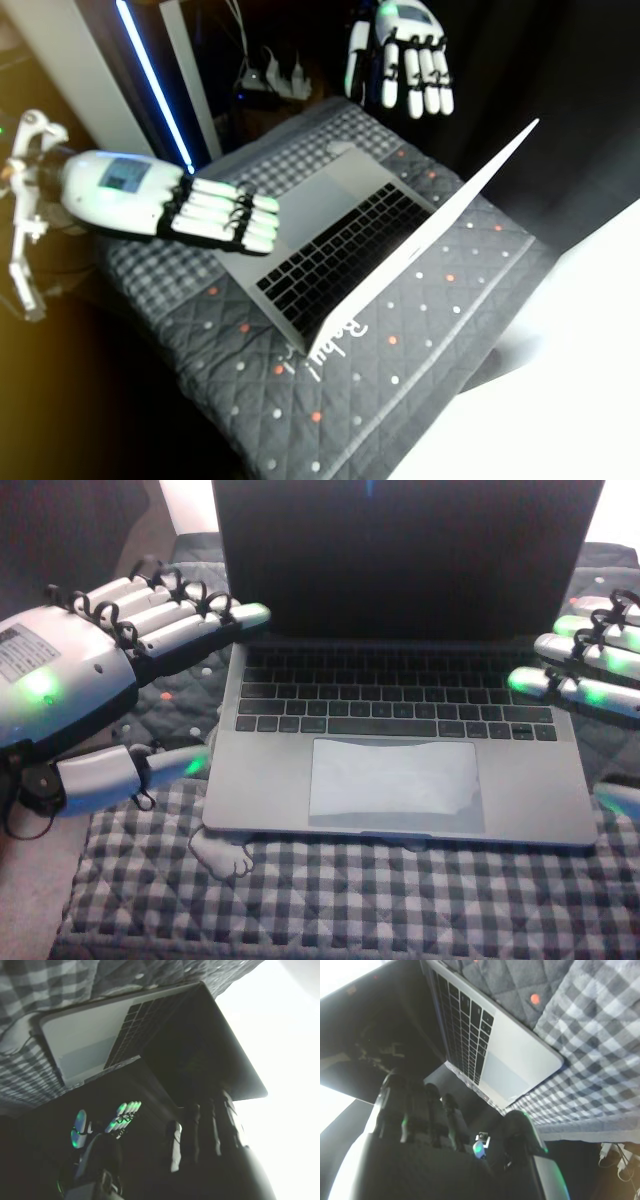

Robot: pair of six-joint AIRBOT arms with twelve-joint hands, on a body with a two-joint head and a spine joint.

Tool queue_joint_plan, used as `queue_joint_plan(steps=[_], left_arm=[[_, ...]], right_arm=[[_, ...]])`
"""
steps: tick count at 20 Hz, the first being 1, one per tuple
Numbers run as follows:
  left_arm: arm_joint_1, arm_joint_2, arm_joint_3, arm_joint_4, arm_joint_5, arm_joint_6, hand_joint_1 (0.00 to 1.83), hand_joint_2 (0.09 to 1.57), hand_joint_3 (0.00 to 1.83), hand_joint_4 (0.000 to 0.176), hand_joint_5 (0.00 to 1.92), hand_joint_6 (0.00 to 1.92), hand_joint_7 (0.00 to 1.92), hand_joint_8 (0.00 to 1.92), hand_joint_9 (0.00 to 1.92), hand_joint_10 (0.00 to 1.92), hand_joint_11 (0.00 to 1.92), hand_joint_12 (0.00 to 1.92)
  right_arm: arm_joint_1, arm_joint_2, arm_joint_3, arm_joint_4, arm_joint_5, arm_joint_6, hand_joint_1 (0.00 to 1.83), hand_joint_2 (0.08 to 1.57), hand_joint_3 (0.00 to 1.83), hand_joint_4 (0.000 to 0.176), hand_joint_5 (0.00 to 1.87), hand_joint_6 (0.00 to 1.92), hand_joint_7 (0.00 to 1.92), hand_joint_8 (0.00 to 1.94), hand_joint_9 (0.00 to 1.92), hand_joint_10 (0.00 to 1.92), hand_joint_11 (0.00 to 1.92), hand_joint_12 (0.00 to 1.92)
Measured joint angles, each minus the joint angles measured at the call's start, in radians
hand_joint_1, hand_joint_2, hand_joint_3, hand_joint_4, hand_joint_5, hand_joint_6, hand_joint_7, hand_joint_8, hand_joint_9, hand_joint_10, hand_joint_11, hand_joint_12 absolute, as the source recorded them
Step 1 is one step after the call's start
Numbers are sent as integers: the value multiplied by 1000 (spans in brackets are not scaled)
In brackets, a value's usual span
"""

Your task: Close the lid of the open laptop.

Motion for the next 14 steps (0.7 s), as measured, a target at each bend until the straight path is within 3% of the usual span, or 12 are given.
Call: queue_joint_plan(steps=[1, 2, 3, 4, 5, 6, 7, 8, 9, 10, 12, 14], left_arm=[[5, 0, 0, 2, -2, 0, 564, 1412, 0, 77, 119, 29, 191, 19, 75, 358, 0, 1025], [10, 0, -3, -2, -1, 0, 554, 1414, 0, 75, 144, 29, 230, 26, 99, 359, 0, 1070], [11, 0, -4, -1, 8, 0, 432, 1449, 7, 16, 192, 32, 282, 33, 133, 372, 0, 1180], [21, -11, -4, -5, 10, 0, 478, 1448, 2, 4, 241, 31, 320, 31, 145, 380, 0, 1280], [32, -24, -4, -9, 24, 0, 427, 1445, 1, 43, 229, 15, 296, 13, 126, 364, 0, 1196], [49, -44, -4, -9, 56, 0, 366, 1455, 2, 38, 221, 6, 275, 4, 113, 334, 0, 1070], [58, -57, -4, -10, 74, 0, 329, 1461, 2, 26, 234, 7, 274, 3, 108, 317, 0, 998], [66, -74, -1, -4, 92, -9, 327, 1465, 2, 22, 239, 6, 264, 3, 96, 305, 0, 928], [72, -97, 8, 0, 114, -30, 283, 1474, 2, 0, 265, 13, 282, 9, 86, 329, 0, 1049], [74, -109, 12, -1, 132, -35, 253, 1485, 0, 0, 287, 16, 288, 6, 44, 437, 0, 1083], [84, -124, 20, -11, 149, -37, 476, 1433, 0, 0, 297, 16, 338, 16, 15, 678, 0, 1169], [90, -138, 32, -9, 156, -60, 478, 1423, 0, 0, 300, 13, 344, 9, 51, 662, 0, 1153]], right_arm=[[0, 0, 0, 1, 2, 0, 99, 1422, 32, 130, 0, 0, 0, 0, 0, 0, 0, 0], [0, 0, 0, 1, 4, 0, 69, 1422, 25, 126, 0, 0, 0, 0, 0, 0, 0, 0], [0, 0, 0, 1, 6, 0, 67, 1425, 24, 127, 0, 0, 0, 0, 0, 0, 0, 0], [0, 0, 0, 1, 8, 0, 64, 1424, 21, 122, 0, 0, 0, 0, 0, 0, 0, 0], [0, 0, 0, 2, 10, 0, 61, 1421, 19, 121, 0, 0, 0, 0, 0, 0, 0, 0], [0, 0, 0, 1, 14, 0, 63, 1427, 21, 113, 0, 0, 0, 0, 0, 0, 0, 0], [0, 0, 0, 1, 17, 0, 128, 1435, 16, 90, 0, 0, 0, 0, 0, 0, 21, 14], [0, 0, 0, 2, 19, 0, 181, 1449, 0, 67, 3, 0, 0, 0, 0, 0, 3, 196], [0, 0, 0, 2, 22, 0, 213, 1456, 0, 59, 0, 0, 0, 0, 0, 0, 0, 158], [0, 0, 0, 2, 24, 0, 209, 1459, 0, 49, 0, 0, 0, 0, 0, 0, 0, 115], [0, 0, 0, 3, 26, 0, 243, 1446, 0, 54, 0, 0, 0, 0, 0, 0, 0, 4], [0, 0, 0, 4, 28, 0, 248, 1439, 0, 43, 0, 0, 0, 0, 0, 0, 0, 0]])
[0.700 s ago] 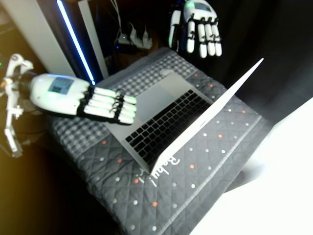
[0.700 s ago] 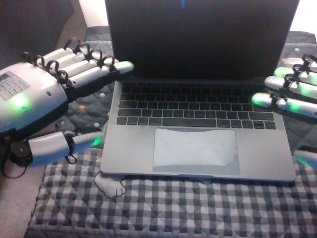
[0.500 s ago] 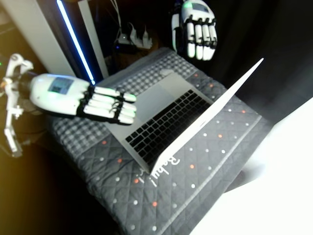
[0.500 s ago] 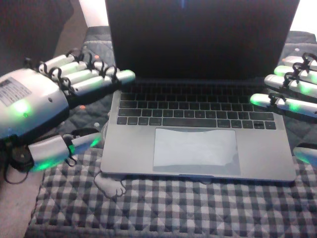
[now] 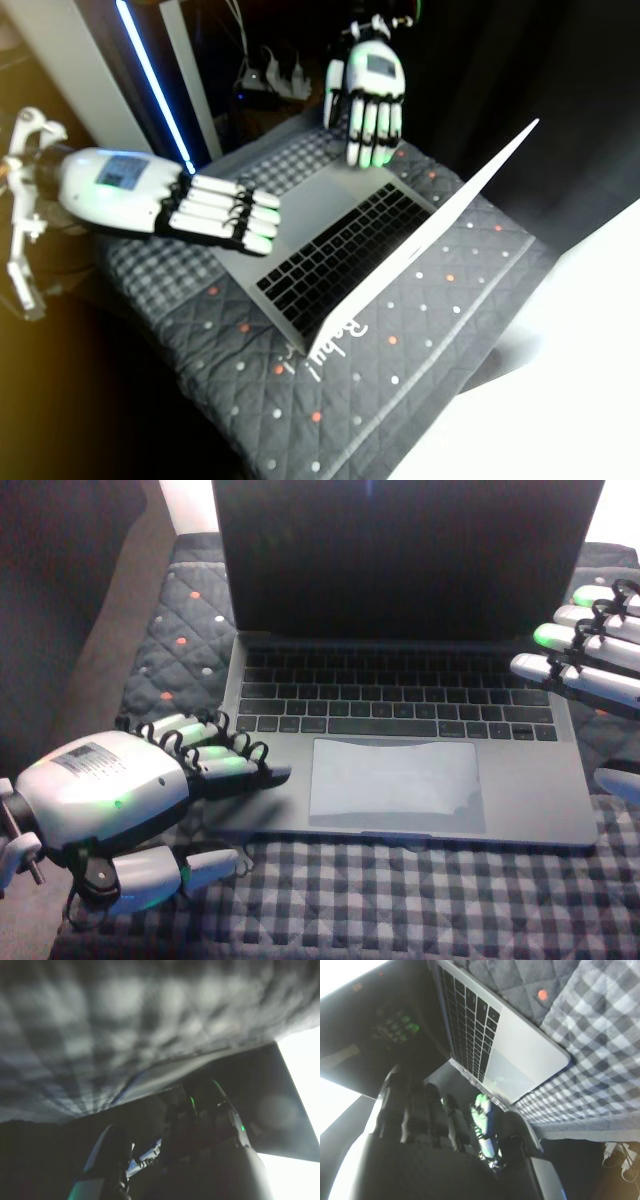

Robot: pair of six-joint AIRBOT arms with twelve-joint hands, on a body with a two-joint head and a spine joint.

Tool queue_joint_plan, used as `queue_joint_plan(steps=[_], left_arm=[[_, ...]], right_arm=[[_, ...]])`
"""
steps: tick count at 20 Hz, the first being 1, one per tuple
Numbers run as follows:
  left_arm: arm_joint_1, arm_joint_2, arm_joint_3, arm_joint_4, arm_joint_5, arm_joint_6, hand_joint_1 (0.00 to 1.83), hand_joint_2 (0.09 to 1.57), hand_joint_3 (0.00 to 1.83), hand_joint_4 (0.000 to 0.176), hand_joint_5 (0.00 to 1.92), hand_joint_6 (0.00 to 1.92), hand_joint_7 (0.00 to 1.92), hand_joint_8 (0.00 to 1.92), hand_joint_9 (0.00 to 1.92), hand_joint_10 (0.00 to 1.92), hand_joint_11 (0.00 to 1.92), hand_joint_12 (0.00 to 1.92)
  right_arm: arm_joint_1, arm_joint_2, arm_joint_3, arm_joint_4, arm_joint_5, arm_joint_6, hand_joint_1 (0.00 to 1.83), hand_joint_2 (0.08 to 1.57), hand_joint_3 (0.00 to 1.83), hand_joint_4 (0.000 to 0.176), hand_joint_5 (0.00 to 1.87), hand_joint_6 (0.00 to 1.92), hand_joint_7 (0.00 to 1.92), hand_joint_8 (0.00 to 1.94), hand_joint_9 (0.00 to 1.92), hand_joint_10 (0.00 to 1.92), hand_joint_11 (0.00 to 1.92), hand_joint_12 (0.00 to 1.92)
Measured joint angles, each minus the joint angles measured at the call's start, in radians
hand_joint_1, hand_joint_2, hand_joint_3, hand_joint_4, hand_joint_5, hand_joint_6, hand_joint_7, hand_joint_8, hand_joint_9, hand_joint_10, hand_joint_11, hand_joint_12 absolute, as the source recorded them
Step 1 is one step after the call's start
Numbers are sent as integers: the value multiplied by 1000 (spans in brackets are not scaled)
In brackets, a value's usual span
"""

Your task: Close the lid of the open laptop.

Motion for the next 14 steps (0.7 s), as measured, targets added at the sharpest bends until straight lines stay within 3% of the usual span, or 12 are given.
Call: queue_joint_plan(steps=[2, 4, 5, 6, 8, 9, 10, 11, 13, 14], left_arm=[[5, -10, 7, -3, -1, -22, 470, 1425, 0, 0, 279, 2, 309, 4, 69, 562, 0, 1077], [17, -11, 7, -3, -13, -29, 404, 1449, 0, 0, 227, 0, 277, 1, 96, 432, 0, 1050], [19, -12, 7, -3, -19, -38, 226, 1479, 11, 11, 198, 4, 248, 3, 87, 387, 0, 953], [19, -12, 7, -3, -19, -39, 226, 1479, 11, 11, 198, 4, 248, 3, 87, 387, 0, 953], [19, -12, 7, -3, -19, -42, 247, 1491, 9, 0, 219, 11, 239, 0, 74, 380, 0, 1017], [19, -12, 7, -3, -20, -42, 251, 1488, 5, 1, 214, 7, 227, 2, 69, 370, 0, 975], [24, -12, 7, -6, -23, -42, 231, 1489, 4, 5, 214, 5, 227, 3, 71, 359, 0, 971], [24, -12, 7, -5, -25, -42, 217, 1487, 2, 16, 213, 4, 230, 3, 78, 343, 0, 986], [25, -16, 7, -5, -27, -42, 188, 1490, 2, 3, 220, 4, 242, 4, 109, 321, 0, 1070], [25, -18, 7, -7, -31, -42, 201, 1491, 1, 0, 216, 2, 239, 2, 113, 309, 0, 1047]], right_arm=[[0, 0, 0, -1, 1, 0, 240, 1433, 0, 35, 0, 0, 0, 0, 0, 0, 0, 0], [0, 0, 0, -1, 2, 0, 169, 1426, 0, 55, 0, 0, 0, 0, 1, 0, 1, 1], [0, 0, 1, 0, 4, 0, 220, 1431, 0, 41, 0, 0, 6, 2, 17, 7, 18, 8], [0, 0, 1, 0, 6, 0, 220, 1431, 0, 41, 0, 0, 6, 2, 17, 7, 18, 8], [4, 0, 5, -4, 30, 0, 304, 1414, 0, 69, 0, 0, 0, 0, 0, 0, 0, 0], [32, -6, 12, -5, 37, 0, 462, 1394, 0, 31, 0, 0, 0, 0, 0, 0, 0, 0], [77, -27, 27, -5, 53, 1, 543, 1382, 0, 32, 0, 0, 0, 0, 0, 0, 0, 0], [111, -44, 39, -8, 69, 0, 590, 1379, 0, 38, 0, 0, 0, 0, 0, 0, 0, 0], [155, -67, 55, -23, 76, 1, 465, 1370, 0, 71, 0, 0, 0, 0, 0, 0, 0, 0], [177, -83, 67, -30, 71, 1, 347, 1364, 0, 110, 0, 0, 0, 0, 0, 0, 0, 0]])
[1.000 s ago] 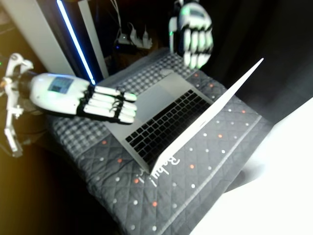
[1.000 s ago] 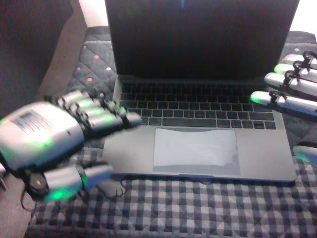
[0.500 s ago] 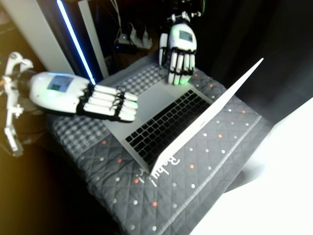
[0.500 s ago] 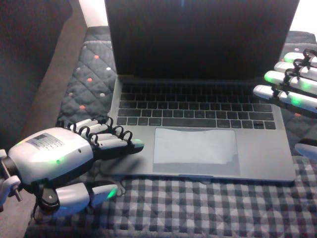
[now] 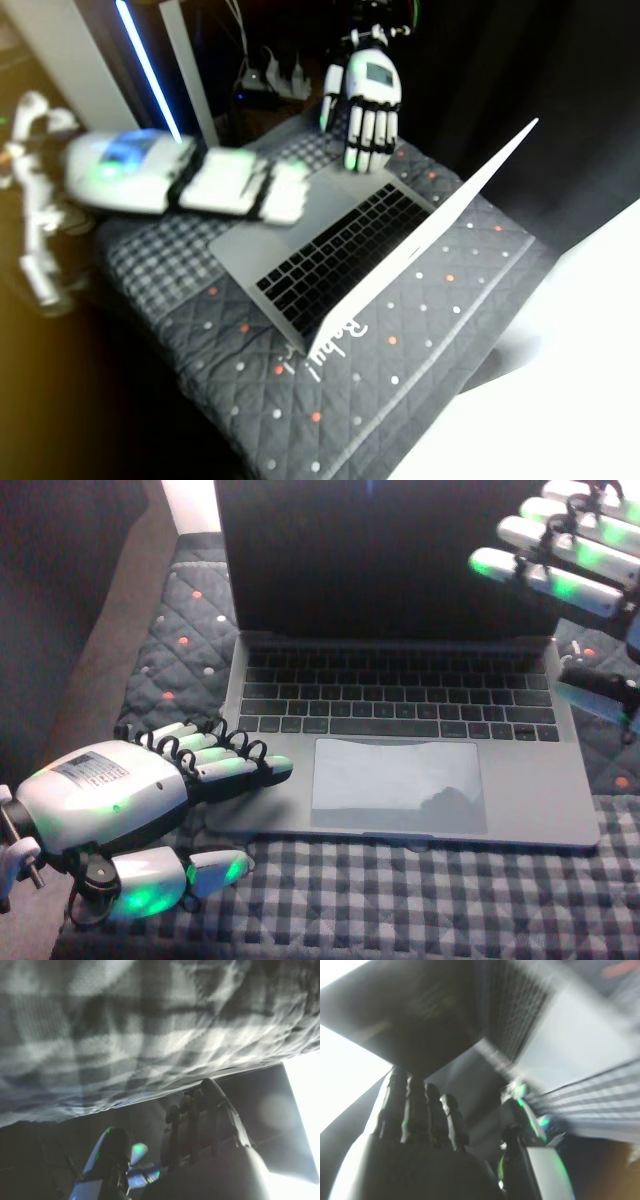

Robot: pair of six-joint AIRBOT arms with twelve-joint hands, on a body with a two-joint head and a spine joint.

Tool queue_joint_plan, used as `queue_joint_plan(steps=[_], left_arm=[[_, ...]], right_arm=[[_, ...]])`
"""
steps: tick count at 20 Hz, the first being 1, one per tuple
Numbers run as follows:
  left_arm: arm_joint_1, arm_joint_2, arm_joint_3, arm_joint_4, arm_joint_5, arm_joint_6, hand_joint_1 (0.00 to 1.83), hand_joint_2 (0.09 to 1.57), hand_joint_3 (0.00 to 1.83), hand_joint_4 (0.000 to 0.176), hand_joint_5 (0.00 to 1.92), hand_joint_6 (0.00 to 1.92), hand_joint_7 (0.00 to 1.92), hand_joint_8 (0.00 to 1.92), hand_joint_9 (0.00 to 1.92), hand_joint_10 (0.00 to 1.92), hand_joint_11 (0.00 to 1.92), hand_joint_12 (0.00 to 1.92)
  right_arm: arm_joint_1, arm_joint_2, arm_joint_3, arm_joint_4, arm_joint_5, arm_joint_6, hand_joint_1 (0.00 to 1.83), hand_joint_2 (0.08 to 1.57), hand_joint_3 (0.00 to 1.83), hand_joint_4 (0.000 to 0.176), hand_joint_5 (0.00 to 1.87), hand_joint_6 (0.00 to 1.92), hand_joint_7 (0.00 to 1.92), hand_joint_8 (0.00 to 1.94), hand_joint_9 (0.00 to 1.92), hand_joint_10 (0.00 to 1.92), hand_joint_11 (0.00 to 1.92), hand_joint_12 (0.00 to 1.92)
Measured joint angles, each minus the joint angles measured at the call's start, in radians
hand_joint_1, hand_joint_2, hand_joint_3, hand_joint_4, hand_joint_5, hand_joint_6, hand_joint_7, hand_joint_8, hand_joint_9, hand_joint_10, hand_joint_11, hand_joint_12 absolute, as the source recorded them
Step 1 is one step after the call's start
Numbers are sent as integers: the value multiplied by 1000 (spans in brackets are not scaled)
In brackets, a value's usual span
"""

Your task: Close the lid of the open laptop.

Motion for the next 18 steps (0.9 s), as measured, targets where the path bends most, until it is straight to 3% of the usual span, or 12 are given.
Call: queue_joint_plan(steps=[1, 3, 4, 6, 8, 10, 11, 13, 15, 16, 17, 18], left_arm=[[0, -1, 0, -1, -1, 0, 210, 1493, 1, 2, 200, 6, 221, 7, 106, 290, 0, 952], [0, -29, 25, 1, -19, -13, 202, 1486, 0, 36, 184, 1, 212, 3, 113, 259, 0, 927], [0, -39, 33, 5, -23, -24, 171, 1492, 3, 39, 178, 1, 210, 2, 115, 248, 0, 894], [0, -43, 35, 8, -24, -25, 190, 1489, 0, 36, 175, 0, 200, 0, 111, 241, 0, 975], [0, -55, 40, 7, -27, -26, 316, 1462, 0, 23, 206, 10, 230, 9, 136, 264, 0, 1006], [0, -56, 43, 8, -28, -33, 188, 1491, 6, 27, 182, 2, 216, 1, 124, 259, 0, 1083], [-1, -59, 51, 8, -29, -44, 160, 1493, 5, 33, 175, 2, 208, 2, 118, 258, 0, 1121], [-7, -71, 54, 5, -27, -46, 222, 1483, 0, 33, 184, 5, 204, 2, 113, 270, 0, 1146], [-8, -69, 51, 6, -28, -54, 102, 1500, 6, 44, 164, 4, 191, 3, 108, 282, 0, 1175], [-8, -69, 51, 7, -28, -53, 87, 1506, 5, 52, 147, 6, 166, 5, 87, 274, 0, 1087], [-8, -69, 51, 7, -28, -54, 199, 1494, 0, 31, 174, 15, 190, 13, 104, 289, 0, 1133], [-7, -69, 51, 7, -29, -54, 198, 1492, 0, 30, 173, 11, 189, 9, 97, 295, 0, 1167]], right_arm=[[31, -21, 16, -2, -5, 0, 281, 1373, 0, 101, 0, 0, 0, 0, 0, 0, 0, 0], [50, -25, 21, 2, 4, -52, 242, 1385, 2, 163, 0, 0, 0, 0, 0, 0, 0, 0], [51, -29, 21, 31, 5, -108, 240, 1396, 7, 173, 0, 0, 0, 0, 0, 0, 0, 0], [62, -40, 20, 74, 2, -170, 135, 1402, 8, 124, 0, 0, 0, 0, 0, 0, 0, 0], [63, -40, 10, 132, 7, -268, 93, 1423, 12, 104, 0, 0, 0, 0, 0, 0, 0, 0], [63, -41, 11, 145, 10, -275, 165, 1430, 7, 96, 0, 0, 0, 0, 0, 0, 0, 0], [69, -50, 16, 142, 13, -276, 161, 1417, 0, 111, 0, 0, 0, 0, 0, 0, 0, 0], [73, -51, 14, 144, 21, -286, 271, 1446, 6, 95, 0, 0, 0, 0, 0, 0, 0, 0], [73, -52, 11, 146, 23, -286, 326, 1445, 1, 107, 0, 0, 0, 0, 0, 0, 0, 0], [73, -52, 11, 151, 25, -286, 390, 1427, 0, 127, 0, 0, 0, 0, 0, 0, 0, 0], [73, -52, 11, 153, 29, -286, 407, 1430, 0, 133, 0, 0, 0, 0, 0, 0, 0, 0], [73, -52, 12, 162, 31, -272, 489, 1399, 29, 161, 0, 0, 0, 0, 66, 0, 0, 530]])
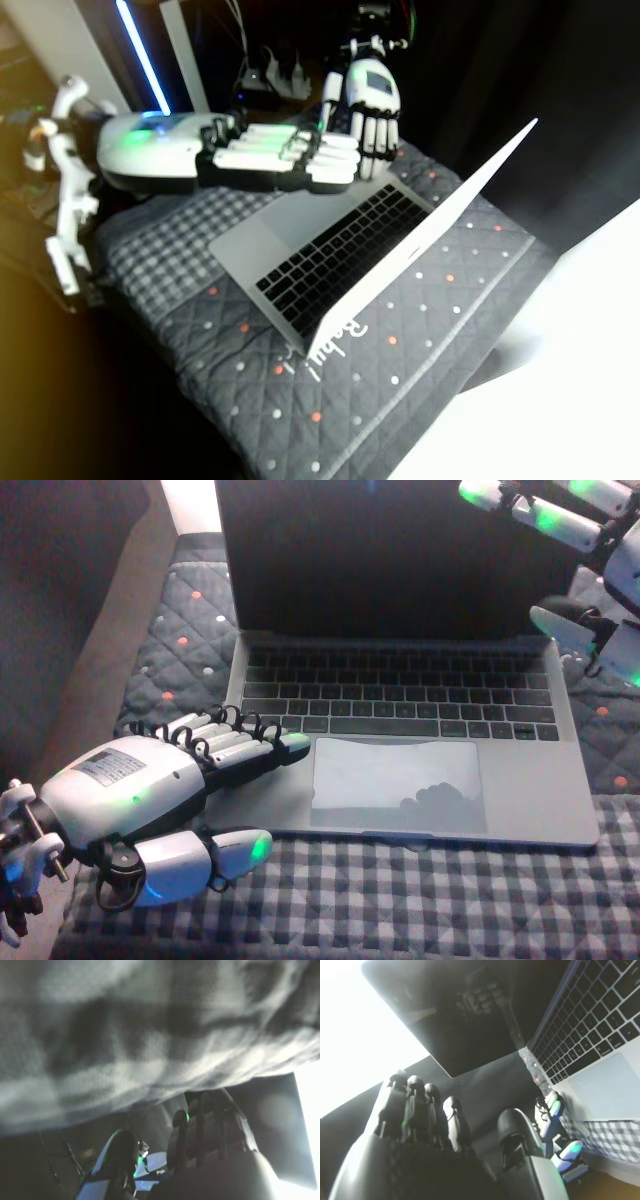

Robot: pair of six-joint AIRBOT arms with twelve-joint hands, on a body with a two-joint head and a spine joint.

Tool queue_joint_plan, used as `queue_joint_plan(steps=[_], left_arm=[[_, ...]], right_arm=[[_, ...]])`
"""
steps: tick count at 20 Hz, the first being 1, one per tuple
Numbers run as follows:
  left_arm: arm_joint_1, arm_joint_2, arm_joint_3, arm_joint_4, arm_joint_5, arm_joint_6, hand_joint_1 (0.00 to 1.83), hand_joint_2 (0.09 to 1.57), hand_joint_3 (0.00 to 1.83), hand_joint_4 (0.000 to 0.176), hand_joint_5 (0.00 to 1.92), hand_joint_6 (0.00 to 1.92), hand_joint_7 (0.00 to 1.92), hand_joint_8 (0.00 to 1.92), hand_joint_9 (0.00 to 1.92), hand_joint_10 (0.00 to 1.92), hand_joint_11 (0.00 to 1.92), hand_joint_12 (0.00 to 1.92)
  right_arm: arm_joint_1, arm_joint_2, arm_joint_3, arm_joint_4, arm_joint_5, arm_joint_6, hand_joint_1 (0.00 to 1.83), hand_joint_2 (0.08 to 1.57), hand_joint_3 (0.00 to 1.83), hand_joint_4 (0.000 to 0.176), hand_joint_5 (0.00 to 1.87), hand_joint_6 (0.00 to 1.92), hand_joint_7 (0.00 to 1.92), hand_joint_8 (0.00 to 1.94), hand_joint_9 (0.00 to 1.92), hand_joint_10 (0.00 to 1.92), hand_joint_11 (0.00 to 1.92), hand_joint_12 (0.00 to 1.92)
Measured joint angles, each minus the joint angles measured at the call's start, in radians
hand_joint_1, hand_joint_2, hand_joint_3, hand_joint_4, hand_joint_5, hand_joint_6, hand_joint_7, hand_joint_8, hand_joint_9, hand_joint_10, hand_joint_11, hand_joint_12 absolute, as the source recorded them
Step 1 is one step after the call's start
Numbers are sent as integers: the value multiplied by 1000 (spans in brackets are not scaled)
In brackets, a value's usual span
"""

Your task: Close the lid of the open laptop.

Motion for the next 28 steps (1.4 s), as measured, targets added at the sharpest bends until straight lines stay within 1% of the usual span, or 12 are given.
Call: queue_joint_plan(steps=[2, 3, 6, 7, 9, 10, 13, 15, 20, 24, 26, 28], left_arm=[[5, 8, -10, -8, -5, -2, 163, 1495, 0, 37, 166, 5, 178, 2, 73, 296, 0, 1148], [14, 8, -11, -11, -15, -3, 141, 1496, 1, 52, 161, 2, 166, 1, 65, 289, 0, 1122], [19, 13, -17, -10, -23, -3, 213, 1480, 0, 53, 159, 3, 165, 4, 57, 294, 0, 1087], [19, 15, -17, -11, -25, -3, 215, 1480, 0, 56, 162, 4, 175, 8, 66, 299, 0, 1094], [19, 15, -17, -13, -24, -3, 269, 1470, 0, 54, 175, 8, 184, 9, 73, 312, 0, 1103], [19, 15, -17, -14, -23, -3, 280, 1467, 0, 53, 176, 8, 189, 10, 75, 316, 0, 1102], [21, 15, -17, -14, -25, -3, 274, 1469, 0, 41, 213, 16, 231, 14, 107, 329, 0, 1119], [21, 15, -16, -15, -24, -3, 321, 1457, 0, 48, 210, 12, 219, 7, 91, 325, 0, 1107], [21, 7, -12, -10, -24, -3, 307, 1453, 0, 51, 202, 4, 215, 3, 81, 356, 0, 1164], [21, 3, -8, -6, -26, -6, 224, 1467, 6, 36, 209, 3, 213, 3, 97, 361, 0, 1206], [21, 3, -8, -6, -26, -7, 235, 1462, 1, 45, 200, 2, 213, 3, 96, 350, 0, 1176], [18, 0, -8, -3, -26, -11, 217, 1474, 5, 39, 200, 1, 220, 3, 92, 351, 0, 1157]], right_arm=[[2, -63, 134, -115, 13, 391, 392, 1374, 0, 153, 0, 0, 0, 0, 420, 133, 0, 1615], [4, -103, 208, -165, 10, 571, 381, 1405, 0, 80, 0, 0, 0, 0, 83, 26, 0, 322], [1, -113, 216, -220, -23, 672, 404, 1433, 2, 33, 0, 0, 0, 0, 0, 0, 0, 2], [1, -107, 198, -264, 10, 663, 383, 1431, 1, 40, 0, 0, 0, 0, 0, 0, 0, 0], [1, -108, 187, -297, 46, 663, 373, 1300, 35, 165, 0, 0, 0, 0, 130, 13, 0, 1416], [2, -107, 185, -296, 53, 663, 289, 1291, 13, 174, 0, 0, 0, 0, 113, 4, 0, 1487], [6, -101, 177, -300, 97, 661, 62, 1232, 0, 108, 0, 0, 0, 0, 0, 0, 0, 7], [50, -102, 182, -309, 100, 660, 12, 1275, 12, 68, 0, 0, 0, 0, 0, 0, 0, 1], [127, -136, 244, -243, 82, 642, 66, 1459, 16, 130, 0, 0, 0, 0, 0, 0, 0, 0], [227, -149, 299, -122, -95, 549, 327, 1406, 0, 98, 0, 0, 0, 0, 4, 1, 16, 23], [318, -169, 325, -100, -235, 494, 384, 1409, 3, 155, 0, 0, 0, 0, 0, 0, 0, 0], [350, -187, 341, -106, -308, 494, 471, 1386, 17, 94, 0, 0, 0, 0, 0, 0, 12, 136]])
